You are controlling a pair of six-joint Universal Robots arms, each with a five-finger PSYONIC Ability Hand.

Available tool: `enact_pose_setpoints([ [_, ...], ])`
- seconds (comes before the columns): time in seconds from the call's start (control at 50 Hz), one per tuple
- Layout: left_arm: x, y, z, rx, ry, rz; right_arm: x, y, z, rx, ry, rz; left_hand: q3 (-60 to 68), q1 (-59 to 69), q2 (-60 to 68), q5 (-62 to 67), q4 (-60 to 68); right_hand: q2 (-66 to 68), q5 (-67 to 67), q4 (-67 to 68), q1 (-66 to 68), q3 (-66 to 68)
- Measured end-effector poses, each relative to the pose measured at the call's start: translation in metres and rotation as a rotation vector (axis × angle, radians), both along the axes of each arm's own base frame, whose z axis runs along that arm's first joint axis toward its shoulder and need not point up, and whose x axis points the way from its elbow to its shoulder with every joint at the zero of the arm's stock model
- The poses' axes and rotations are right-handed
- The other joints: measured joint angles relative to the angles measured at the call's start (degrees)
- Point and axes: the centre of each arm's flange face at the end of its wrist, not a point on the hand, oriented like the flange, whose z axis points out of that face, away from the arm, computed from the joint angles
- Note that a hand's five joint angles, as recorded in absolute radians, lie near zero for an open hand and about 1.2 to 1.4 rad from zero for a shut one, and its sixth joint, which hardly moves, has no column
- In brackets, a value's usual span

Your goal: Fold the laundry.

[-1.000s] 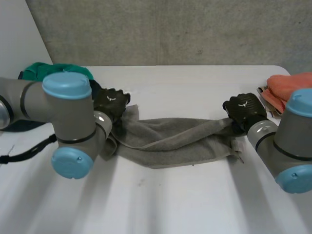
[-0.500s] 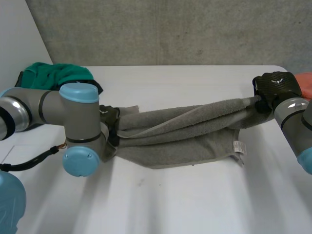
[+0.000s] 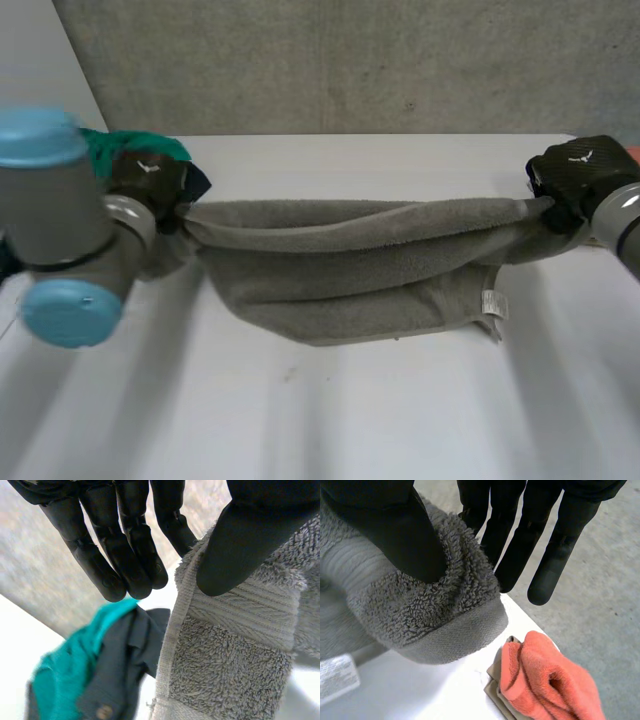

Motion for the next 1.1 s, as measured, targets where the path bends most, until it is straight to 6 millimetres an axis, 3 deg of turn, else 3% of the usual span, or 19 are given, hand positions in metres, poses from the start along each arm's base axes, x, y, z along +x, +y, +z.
enact_pose_setpoints([
  [0.08,0.018,0.017,0.023,-0.009,-0.105,-0.062,-0.005,0.018,0.016,0.077,0.146,0.091,0.0,0.0,0.0,0.0,0.0,0.0,0.0,0.0,0.0,0.0],
  [0.14,0.029,0.025,0.024,0.026,-0.195,-0.094,-0.008,0.029,0.017,0.151,0.235,0.147,0.0,0.0,0.0,0.0,0.0,0.0,0.0,0.0,0.0,0.0],
  [0.3,0.052,0.031,-0.013,0.256,-0.464,-0.217,-0.006,0.050,-0.010,0.381,0.494,0.320,0.0,0.0,0.0,1.5,0.0,0.0,0.0,0.0,0.0,0.0],
  [0.4,0.036,0.006,-0.032,0.261,-0.487,-0.268,0.008,0.032,-0.037,0.368,0.534,0.309,0.0,0.0,0.0,1.5,0.0,0.0,0.4,0.0,0.0,0.0],
  [0.48,0.016,-0.020,-0.025,0.150,-0.467,-0.265,0.021,0.004,-0.041,0.256,0.494,0.236,0.1,0.1,0.0,1.5,0.0,0.0,0.7,0.0,0.0,0.0],
  [0.54,-0.002,-0.045,0.003,-0.024,-0.425,-0.230,0.030,-0.025,-0.027,0.099,0.409,0.142,0.1,0.1,0.1,1.5,0.1,0.0,0.8,0.0,0.0,0.0],
  [0.56,-0.008,-0.056,0.023,-0.123,-0.393,-0.202,0.033,-0.039,-0.014,0.002,0.348,0.092,0.1,0.2,0.1,1.5,0.2,0.0,0.8,0.0,0.0,0.0],
  [0.58,-0.008,-0.056,0.023,-0.123,-0.393,-0.202,0.033,-0.039,-0.014,0.002,0.348,0.092,0.1,0.2,0.1,1.5,0.2,0.0,0.8,0.0,0.0,0.0],
  [0.6,-0.014,-0.068,0.055,-0.267,-0.339,-0.161,0.035,-0.047,-0.004,-0.061,0.306,0.061,0.2,0.2,0.1,1.5,0.2,0.0,0.8,0.0,0.0,0.0],
  [0.62,-0.016,-0.072,0.070,-0.335,-0.310,-0.141,0.037,-0.062,0.022,-0.208,0.199,0.002,0.2,0.2,0.1,1.5,0.2,0.0,0.8,0.0,0.0,0.0],
  [0.66,-0.018,-0.079,0.102,-0.472,-0.233,-0.104,0.038,-0.072,0.046,-0.334,0.106,-0.033,0.2,0.2,0.1,1.5,0.2,0.0,0.8,0.0,0.0,0.0],
  [0.68,-0.018,-0.082,0.126,-0.576,-0.165,-0.082,0.037,-0.077,0.070,-0.455,0.016,-0.056,0.2,0.2,0.2,1.5,0.2,0.0,0.8,0.0,0.0,0.0],
  [0.74,-0.016,-0.083,0.168,-0.762,-0.013,-0.066,0.036,-0.079,0.110,-0.655,-0.122,-0.065,0.2,0.2,0.2,1.5,0.2,0.0,0.8,0.0,0.0,0.0],
  [0.82,-0.014,-0.083,0.188,-0.861,0.119,-0.087,0.037,-0.073,0.133,-0.786,-0.205,-0.041,0.2,0.3,0.2,2.1,0.2,0.0,1.1,0.0,0.0,0.0],
  [0.92,-0.013,-0.090,0.164,-0.789,0.147,-0.108,0.041,-0.070,0.120,-0.750,-0.196,-0.004,0.2,0.3,0.2,2.1,0.2,0.0,1.2,0.0,0.0,0.0],
  [0.98,-0.013,-0.094,0.132,-0.681,0.123,-0.119,0.042,-0.070,0.097,-0.665,-0.167,0.012,0.2,0.3,0.2,2.1,0.2,0.0,1.2,0.0,0.0,0.0],
  [1.04,-0.013,-0.095,0.091,-0.549,0.087,-0.132,0.044,-0.070,0.057,-0.517,-0.120,0.031,0.2,0.3,0.2,2.1,0.2,0.0,1.2,0.0,0.0,0.0],
  [1.08,-0.013,-0.094,0.076,-0.501,0.074,-0.136,0.044,-0.069,0.044,-0.470,-0.106,0.037,0.2,0.3,0.2,2.1,0.2,0.0,1.2,0.0,0.0,0.0],
  [1.1,-0.012,-0.091,0.047,-0.408,0.049,-0.145,0.044,-0.067,0.012,-0.357,-0.075,0.050,0.2,0.3,0.2,2.1,0.2,0.0,1.2,0.0,0.0,0.0],
])
